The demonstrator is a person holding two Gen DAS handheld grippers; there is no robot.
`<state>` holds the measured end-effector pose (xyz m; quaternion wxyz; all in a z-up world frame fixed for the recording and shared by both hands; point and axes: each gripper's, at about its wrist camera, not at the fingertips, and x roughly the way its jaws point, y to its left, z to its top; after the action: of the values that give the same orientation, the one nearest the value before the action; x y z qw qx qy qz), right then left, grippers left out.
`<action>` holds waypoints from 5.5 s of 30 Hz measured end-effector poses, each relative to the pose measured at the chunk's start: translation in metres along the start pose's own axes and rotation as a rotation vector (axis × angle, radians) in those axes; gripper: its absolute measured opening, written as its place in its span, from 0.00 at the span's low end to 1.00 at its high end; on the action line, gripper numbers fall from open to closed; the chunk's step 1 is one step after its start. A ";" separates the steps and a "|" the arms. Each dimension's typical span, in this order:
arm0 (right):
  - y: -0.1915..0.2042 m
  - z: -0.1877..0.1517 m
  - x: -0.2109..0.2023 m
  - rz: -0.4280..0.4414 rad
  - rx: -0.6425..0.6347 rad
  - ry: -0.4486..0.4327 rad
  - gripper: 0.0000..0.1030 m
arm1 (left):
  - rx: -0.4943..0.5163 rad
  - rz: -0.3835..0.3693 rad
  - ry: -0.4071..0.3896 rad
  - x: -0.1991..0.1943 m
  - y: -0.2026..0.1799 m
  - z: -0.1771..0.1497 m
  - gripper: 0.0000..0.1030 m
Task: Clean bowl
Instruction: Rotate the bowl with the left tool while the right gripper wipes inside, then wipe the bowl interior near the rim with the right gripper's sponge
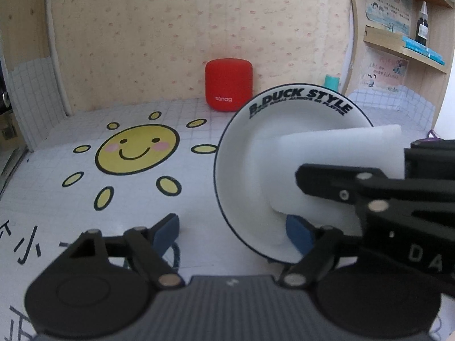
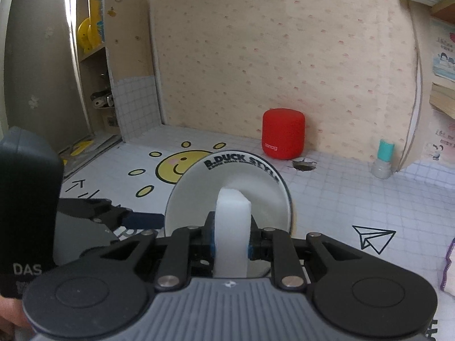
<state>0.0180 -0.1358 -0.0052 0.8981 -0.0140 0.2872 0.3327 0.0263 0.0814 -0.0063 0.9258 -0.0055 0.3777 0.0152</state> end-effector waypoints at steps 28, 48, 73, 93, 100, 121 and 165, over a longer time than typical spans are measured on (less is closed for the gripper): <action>0.012 0.019 0.005 -0.003 0.003 -0.066 0.17 | -0.035 0.013 -0.005 -0.015 0.002 -0.010 0.70; 0.016 0.001 0.002 -0.002 -0.072 0.012 0.17 | -0.058 0.039 -0.004 -0.018 0.026 -0.009 0.79; 0.020 0.014 0.006 -0.001 -0.024 -0.068 0.17 | -0.051 0.048 -0.016 -0.025 0.017 -0.019 0.79; 0.031 -0.001 0.010 0.060 -0.100 0.021 0.17 | -0.070 0.069 -0.018 -0.028 0.040 -0.020 0.79; 0.031 0.013 0.010 0.008 -0.050 -0.040 0.17 | -0.063 0.065 -0.020 -0.030 0.033 -0.023 0.79; 0.050 0.014 0.017 0.106 -0.073 -0.009 0.17 | -0.071 0.071 -0.021 -0.036 0.036 -0.027 0.78; 0.061 0.006 0.018 0.061 -0.119 0.022 0.17 | -0.109 0.109 -0.037 -0.048 0.054 -0.036 0.76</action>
<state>-0.0057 -0.0764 0.0004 0.8820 -0.0622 0.2769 0.3761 -0.0352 0.1334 0.0017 0.9287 -0.0348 0.3590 0.0863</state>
